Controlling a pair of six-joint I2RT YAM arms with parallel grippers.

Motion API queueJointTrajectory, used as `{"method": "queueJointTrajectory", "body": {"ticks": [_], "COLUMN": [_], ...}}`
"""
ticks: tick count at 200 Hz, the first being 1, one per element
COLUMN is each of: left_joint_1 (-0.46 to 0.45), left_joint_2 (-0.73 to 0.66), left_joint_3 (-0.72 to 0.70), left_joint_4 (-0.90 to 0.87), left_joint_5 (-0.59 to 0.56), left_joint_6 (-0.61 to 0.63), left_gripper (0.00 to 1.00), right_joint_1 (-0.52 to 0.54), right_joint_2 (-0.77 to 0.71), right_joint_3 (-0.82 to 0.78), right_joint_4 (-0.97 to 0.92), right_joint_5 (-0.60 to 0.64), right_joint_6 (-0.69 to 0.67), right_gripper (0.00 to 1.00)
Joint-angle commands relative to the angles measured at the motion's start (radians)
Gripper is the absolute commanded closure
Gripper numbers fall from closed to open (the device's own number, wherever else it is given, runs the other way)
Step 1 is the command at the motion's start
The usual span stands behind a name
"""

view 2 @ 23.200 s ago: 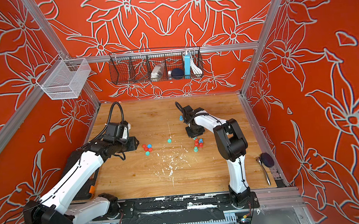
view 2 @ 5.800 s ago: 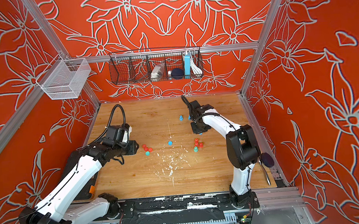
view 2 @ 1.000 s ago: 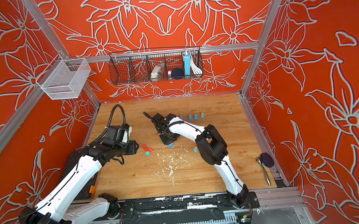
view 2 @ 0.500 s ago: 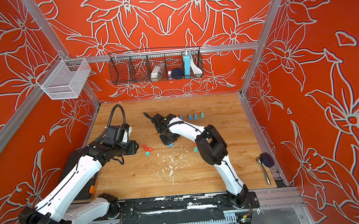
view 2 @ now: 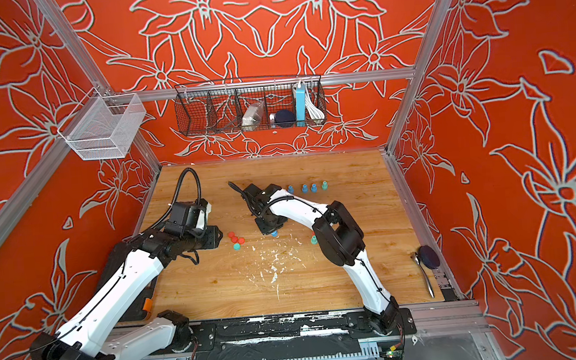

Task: Close the stamp cap
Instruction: Place the stamp at the center of the board.

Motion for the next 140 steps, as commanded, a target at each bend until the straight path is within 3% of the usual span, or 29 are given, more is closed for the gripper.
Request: {"method": "queueJointTrajectory", "body": {"ticks": [1,140], "left_joint_1": [0.007,0.007], "left_joint_2": [-0.016,-0.013], "left_joint_3": [-0.009,-0.009], "left_joint_4": [-0.007,-0.007], "left_joint_5": [-0.009,-0.012], "left_joint_6": [0.015,0.016], "left_gripper": [0.57,0.57], "right_joint_1": [0.008,-0.001], "right_joint_2": [0.017,0.045], "right_joint_3": [-0.012,-0.009], "right_joint_4": [-0.011,-0.003], "right_joint_5": [0.011,0.016], "right_joint_6": [0.016,0.01], "right_gripper": [0.92,0.93]}}
